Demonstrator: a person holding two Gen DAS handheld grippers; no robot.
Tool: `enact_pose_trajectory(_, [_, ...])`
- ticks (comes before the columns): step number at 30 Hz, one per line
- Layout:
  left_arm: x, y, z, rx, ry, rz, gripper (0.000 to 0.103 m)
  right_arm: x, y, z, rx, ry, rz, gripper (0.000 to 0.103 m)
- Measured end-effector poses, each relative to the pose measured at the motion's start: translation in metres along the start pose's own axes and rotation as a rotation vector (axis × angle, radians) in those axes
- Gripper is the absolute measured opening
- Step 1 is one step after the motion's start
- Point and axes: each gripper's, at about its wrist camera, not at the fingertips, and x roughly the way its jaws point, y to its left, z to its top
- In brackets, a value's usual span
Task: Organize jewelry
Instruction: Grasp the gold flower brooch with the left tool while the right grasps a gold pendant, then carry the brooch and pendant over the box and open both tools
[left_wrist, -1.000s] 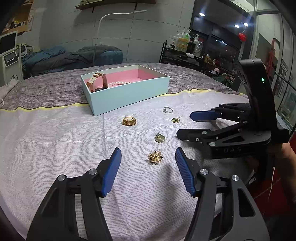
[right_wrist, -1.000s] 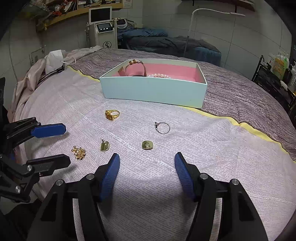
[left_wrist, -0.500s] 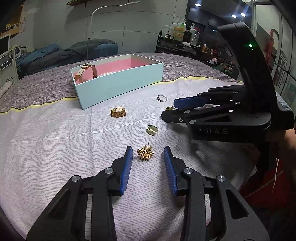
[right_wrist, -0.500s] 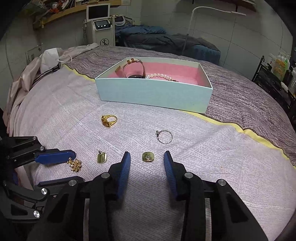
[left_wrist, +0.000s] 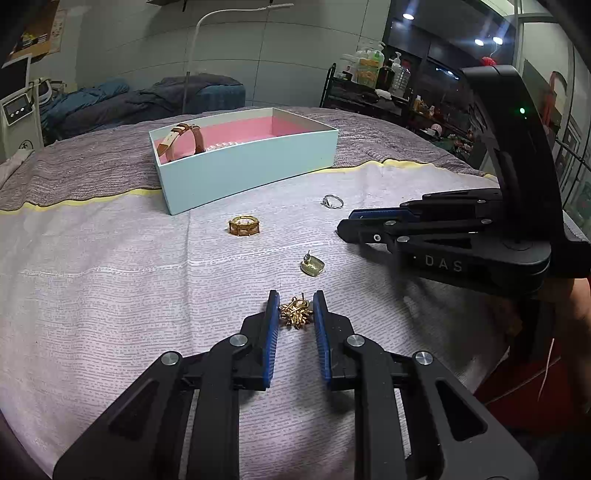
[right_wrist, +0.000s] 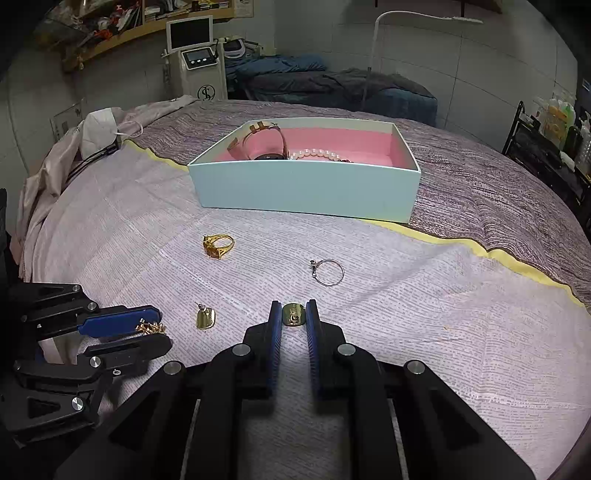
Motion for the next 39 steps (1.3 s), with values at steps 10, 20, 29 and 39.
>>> enact_pose_trajectory(10, [-0.012, 0.005, 0.002, -0.02, -0.026, 0.004, 0.019, -0.012, -0.003, -0.004, 0.041, -0.025, 0.05, 0.013])
enact_pose_trajectory(20, [-0.018, 0.012, 0.025, -0.038, -0.08, 0.028, 0.019, -0.029, -0.006, 0.015, 0.055, -0.096, 0.066, 0.013])
enact_pose_trajectory(29, [-0.012, 0.031, 0.066, -0.052, -0.151, 0.05, 0.019, -0.03, -0.017, 0.049, 0.048, -0.179, 0.058, 0.013])
enact_pose_trajectory(39, [0.02, 0.061, 0.118, -0.072, -0.17, 0.096, 0.019, -0.001, -0.038, 0.089, 0.056, -0.185, 0.038, 0.013])
